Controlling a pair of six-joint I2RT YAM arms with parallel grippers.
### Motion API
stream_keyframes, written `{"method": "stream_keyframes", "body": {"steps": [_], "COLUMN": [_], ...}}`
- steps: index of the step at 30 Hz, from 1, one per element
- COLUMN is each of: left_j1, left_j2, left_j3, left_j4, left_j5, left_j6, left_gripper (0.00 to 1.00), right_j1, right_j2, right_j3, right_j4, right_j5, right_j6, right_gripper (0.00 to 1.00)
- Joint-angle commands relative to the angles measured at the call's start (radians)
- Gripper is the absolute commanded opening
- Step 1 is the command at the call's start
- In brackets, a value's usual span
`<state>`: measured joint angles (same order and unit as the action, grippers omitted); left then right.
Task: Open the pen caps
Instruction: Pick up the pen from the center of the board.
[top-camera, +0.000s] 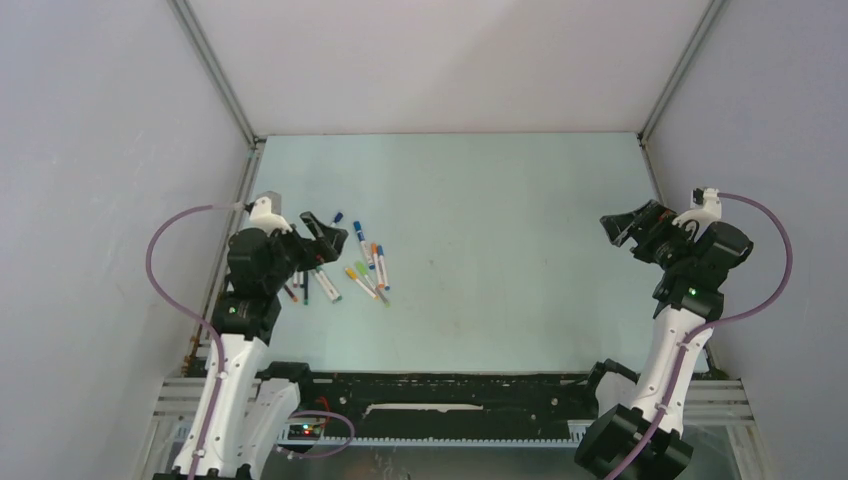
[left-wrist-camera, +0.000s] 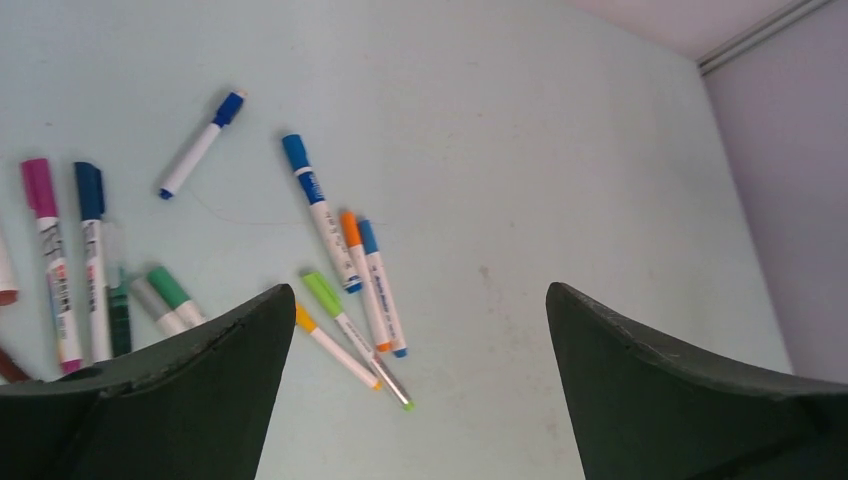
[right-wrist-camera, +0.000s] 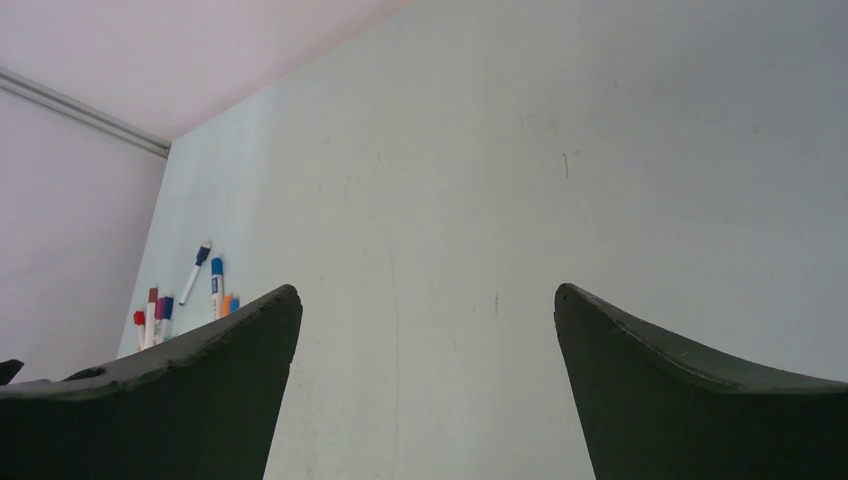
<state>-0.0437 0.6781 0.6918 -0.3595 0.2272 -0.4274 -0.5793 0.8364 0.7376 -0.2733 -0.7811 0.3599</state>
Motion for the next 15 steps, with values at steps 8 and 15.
{"method": "stream_keyframes", "body": {"steps": [8, 15], "left_j1": [-0.004, -0.004], "left_j2": [-0.071, -0.023], "left_j3": [-0.094, -0.106], "left_j4": [0.116, 0.076], "left_j5": [0.086, 0.063], "left_j6": [-0.199, -0.247], "left_gripper": [0.98, 0.98], "right_j1": [-0.004, 0.002], "right_j2": [-0.001, -0.028], "right_j3": [0.032, -0.023], "right_j4": [0.021, 0.042], "right_j5": [-0.052, -0.294], "right_j6": [-0.023, -0.215], "right_gripper": [1.0, 1.0]}}
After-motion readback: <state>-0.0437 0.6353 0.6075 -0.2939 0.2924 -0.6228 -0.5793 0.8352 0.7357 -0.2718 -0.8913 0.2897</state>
